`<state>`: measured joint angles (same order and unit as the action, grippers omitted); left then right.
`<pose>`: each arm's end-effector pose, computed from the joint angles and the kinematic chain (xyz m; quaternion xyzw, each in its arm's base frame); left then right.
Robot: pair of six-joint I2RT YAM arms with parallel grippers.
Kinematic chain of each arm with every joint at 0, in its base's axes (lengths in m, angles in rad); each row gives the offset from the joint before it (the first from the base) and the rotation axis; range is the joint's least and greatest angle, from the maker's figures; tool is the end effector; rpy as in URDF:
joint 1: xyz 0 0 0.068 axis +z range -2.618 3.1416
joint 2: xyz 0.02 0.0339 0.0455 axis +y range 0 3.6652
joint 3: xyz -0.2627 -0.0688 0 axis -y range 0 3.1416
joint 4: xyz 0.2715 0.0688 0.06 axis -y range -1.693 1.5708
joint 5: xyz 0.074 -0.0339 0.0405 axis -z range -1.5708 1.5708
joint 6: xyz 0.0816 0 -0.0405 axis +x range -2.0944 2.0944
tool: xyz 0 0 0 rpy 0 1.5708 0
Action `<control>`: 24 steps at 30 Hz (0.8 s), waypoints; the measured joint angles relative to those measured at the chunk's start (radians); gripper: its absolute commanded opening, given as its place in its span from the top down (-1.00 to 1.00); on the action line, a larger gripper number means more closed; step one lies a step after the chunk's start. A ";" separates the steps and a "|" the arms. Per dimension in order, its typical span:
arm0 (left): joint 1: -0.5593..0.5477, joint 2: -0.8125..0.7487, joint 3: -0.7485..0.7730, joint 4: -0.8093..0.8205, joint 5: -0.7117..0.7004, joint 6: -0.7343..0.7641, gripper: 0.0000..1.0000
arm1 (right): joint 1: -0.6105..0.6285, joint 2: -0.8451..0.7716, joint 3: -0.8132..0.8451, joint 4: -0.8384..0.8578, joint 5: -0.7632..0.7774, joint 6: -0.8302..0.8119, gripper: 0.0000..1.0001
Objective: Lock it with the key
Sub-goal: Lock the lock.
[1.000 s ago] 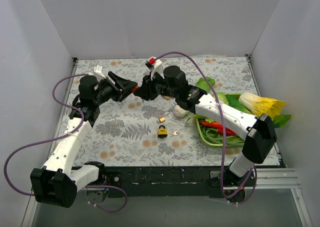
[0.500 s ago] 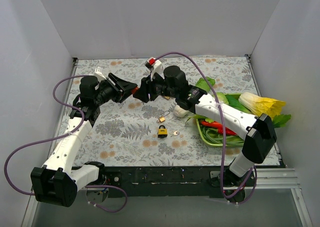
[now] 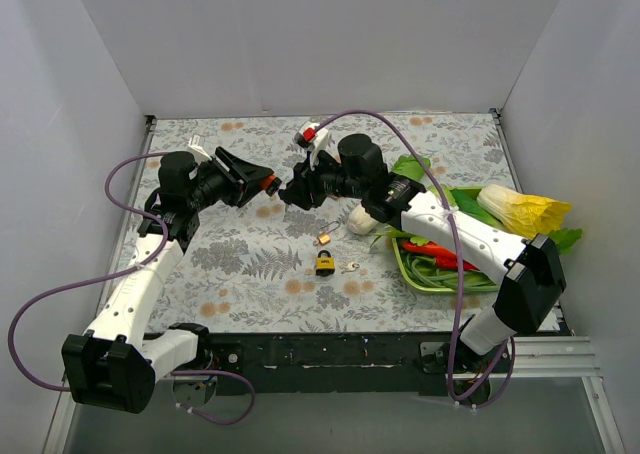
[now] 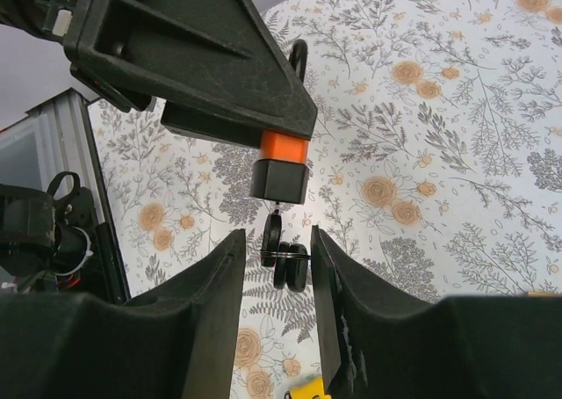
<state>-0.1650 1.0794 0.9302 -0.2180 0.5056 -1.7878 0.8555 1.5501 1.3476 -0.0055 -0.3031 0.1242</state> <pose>0.2985 -0.0898 0.3119 -0.4813 0.6522 -0.5696 0.1361 0.2710 0.3490 0.3490 -0.3633 0.6830 0.3964 0.4943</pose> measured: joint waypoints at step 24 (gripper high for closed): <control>0.028 0.033 0.019 -0.034 0.010 -0.009 1.00 | -0.003 -0.001 -0.023 0.000 -0.030 0.017 0.97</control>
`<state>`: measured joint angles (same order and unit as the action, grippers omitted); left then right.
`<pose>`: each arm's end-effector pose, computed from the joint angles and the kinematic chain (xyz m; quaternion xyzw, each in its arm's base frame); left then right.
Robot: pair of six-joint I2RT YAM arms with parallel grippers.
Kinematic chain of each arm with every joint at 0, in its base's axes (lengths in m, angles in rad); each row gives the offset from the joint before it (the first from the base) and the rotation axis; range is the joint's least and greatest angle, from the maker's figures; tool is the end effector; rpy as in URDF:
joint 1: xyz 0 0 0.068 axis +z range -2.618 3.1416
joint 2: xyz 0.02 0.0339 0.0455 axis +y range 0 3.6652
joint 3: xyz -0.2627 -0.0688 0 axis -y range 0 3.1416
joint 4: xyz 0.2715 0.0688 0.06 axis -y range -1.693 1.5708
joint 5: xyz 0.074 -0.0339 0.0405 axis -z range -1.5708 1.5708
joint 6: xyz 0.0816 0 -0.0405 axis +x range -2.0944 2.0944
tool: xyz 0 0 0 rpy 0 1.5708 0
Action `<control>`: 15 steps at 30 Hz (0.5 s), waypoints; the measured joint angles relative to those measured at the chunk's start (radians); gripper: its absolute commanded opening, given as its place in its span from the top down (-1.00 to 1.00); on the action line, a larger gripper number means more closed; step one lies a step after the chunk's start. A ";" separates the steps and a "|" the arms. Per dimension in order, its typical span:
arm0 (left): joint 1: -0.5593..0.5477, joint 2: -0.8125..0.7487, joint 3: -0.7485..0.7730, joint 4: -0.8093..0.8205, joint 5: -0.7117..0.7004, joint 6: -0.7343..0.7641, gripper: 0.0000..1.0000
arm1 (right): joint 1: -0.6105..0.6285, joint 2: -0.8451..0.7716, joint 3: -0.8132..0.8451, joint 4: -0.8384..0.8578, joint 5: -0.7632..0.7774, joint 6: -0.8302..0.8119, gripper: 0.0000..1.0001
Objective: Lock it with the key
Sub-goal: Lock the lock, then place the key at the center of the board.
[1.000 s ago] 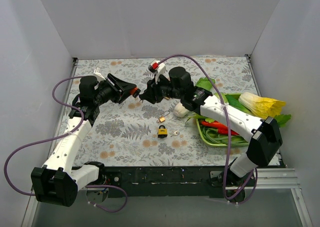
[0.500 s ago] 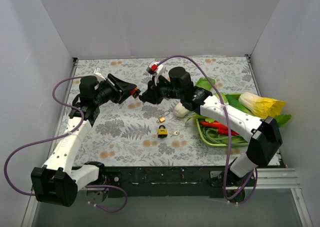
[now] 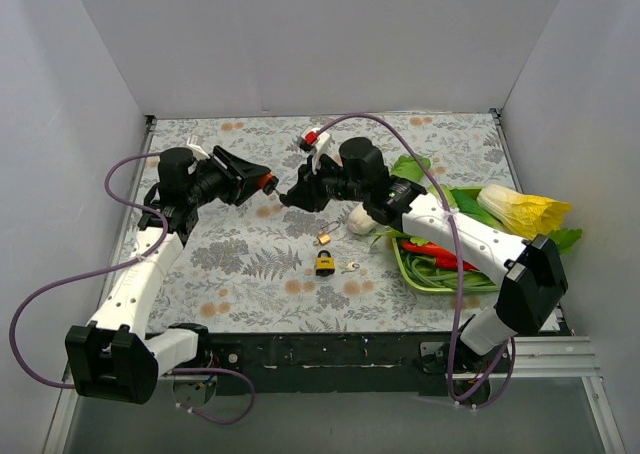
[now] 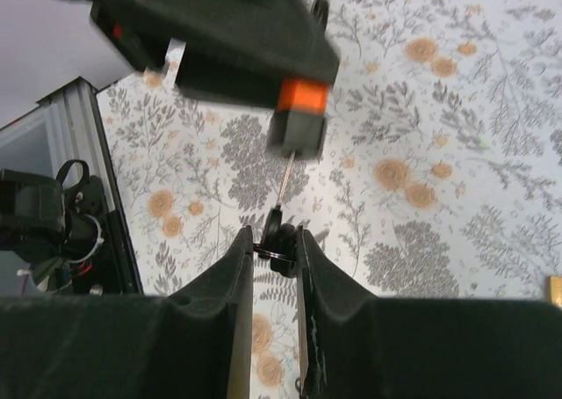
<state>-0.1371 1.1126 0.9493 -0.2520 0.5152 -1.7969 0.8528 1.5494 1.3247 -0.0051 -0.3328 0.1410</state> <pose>0.3057 -0.0828 0.3057 -0.5038 0.6494 -0.5559 0.1242 0.2691 0.3486 0.3397 -0.3657 0.6884 0.4062 0.4768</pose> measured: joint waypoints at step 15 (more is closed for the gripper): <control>0.132 0.081 0.080 0.012 -0.081 0.035 1.00 | 0.003 -0.064 -0.195 -0.046 -0.076 0.082 0.97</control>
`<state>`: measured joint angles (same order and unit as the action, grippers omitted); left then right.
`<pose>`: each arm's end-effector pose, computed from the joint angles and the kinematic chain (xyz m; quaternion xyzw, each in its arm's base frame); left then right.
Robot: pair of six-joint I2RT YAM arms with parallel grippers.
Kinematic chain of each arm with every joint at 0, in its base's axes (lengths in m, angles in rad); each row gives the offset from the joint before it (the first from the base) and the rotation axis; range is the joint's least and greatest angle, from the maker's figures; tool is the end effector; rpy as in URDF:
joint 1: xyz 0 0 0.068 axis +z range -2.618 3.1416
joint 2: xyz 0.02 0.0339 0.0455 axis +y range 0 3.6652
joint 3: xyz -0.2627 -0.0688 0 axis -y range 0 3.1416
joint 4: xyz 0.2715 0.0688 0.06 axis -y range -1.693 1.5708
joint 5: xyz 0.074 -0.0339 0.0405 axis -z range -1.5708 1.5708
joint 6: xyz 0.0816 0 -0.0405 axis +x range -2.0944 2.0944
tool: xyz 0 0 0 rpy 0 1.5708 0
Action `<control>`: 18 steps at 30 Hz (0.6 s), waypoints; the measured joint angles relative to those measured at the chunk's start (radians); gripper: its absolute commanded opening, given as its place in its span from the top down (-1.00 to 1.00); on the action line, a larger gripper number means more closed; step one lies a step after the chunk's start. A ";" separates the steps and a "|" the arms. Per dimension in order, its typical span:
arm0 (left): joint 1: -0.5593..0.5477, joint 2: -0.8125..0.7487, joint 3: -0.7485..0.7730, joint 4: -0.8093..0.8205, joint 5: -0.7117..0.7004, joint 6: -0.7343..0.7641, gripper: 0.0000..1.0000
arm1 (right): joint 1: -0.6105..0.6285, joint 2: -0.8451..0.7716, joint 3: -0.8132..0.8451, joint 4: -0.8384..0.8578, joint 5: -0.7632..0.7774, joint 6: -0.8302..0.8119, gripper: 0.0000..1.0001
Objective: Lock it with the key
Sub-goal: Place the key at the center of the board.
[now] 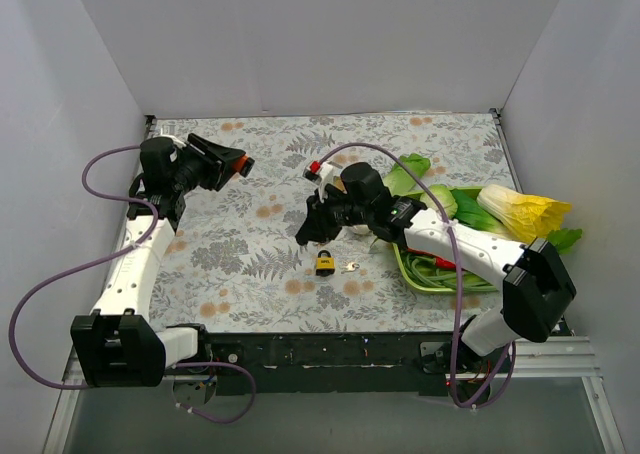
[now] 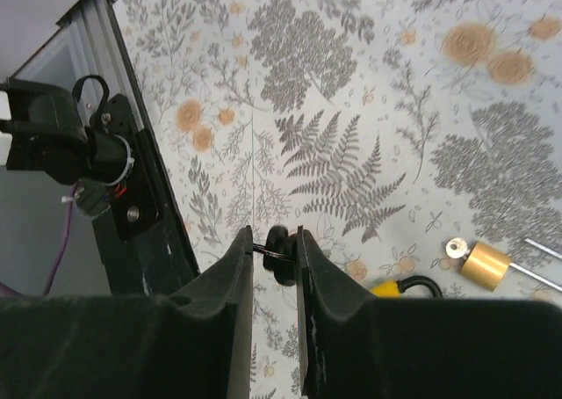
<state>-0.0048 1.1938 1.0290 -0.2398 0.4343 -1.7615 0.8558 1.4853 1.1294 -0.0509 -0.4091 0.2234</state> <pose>0.3369 -0.0360 0.3141 -0.5517 0.6117 -0.5296 0.2023 0.2441 0.3306 0.2780 -0.3605 0.7427 0.4221 0.3746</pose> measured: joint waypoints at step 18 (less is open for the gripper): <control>0.036 -0.018 -0.061 -0.077 -0.003 0.079 1.00 | 0.113 0.203 -0.066 0.017 -0.251 -0.047 0.97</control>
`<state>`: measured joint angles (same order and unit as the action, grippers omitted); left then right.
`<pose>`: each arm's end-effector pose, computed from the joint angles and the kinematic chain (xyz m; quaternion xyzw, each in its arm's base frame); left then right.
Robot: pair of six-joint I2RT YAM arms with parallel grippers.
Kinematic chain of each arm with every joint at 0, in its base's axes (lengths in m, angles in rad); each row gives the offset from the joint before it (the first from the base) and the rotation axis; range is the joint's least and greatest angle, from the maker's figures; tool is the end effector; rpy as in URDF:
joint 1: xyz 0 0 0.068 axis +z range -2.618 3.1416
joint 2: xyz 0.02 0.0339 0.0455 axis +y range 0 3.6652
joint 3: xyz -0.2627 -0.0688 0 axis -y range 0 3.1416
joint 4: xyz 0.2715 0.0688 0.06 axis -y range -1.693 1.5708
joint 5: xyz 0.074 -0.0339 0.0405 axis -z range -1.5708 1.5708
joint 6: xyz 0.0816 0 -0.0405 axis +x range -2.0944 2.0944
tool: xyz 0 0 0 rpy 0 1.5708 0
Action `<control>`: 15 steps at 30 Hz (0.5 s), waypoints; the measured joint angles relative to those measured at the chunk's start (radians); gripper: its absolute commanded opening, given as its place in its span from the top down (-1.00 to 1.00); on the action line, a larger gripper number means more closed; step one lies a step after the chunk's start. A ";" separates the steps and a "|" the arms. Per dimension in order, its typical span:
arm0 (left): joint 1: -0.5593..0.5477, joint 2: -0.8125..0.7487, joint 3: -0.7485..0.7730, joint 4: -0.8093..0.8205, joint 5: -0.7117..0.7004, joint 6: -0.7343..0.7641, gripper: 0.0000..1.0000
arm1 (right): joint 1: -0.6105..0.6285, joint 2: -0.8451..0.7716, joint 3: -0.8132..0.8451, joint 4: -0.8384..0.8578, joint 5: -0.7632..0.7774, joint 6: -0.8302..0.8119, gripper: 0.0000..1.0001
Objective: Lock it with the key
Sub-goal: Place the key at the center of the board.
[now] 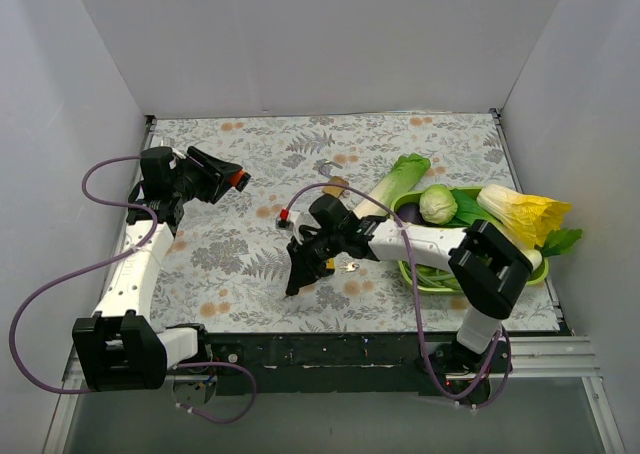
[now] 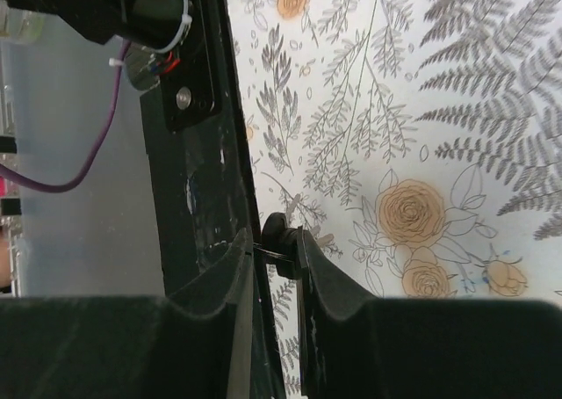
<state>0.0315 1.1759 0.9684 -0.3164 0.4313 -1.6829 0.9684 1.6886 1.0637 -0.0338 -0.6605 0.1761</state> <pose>0.3261 -0.0239 0.2847 -0.5696 0.6346 -0.4846 0.1949 0.1943 0.3708 0.1795 -0.4595 0.7284 0.4704 0.1926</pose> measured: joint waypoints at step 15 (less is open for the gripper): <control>0.000 0.000 -0.028 -0.018 0.016 0.032 1.00 | -0.113 0.203 0.055 -0.029 -0.091 0.026 0.97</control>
<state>0.0319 1.1755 0.9405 -0.3347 0.4469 -1.6505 0.8558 1.8919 1.1187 -0.0628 -0.7513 0.2024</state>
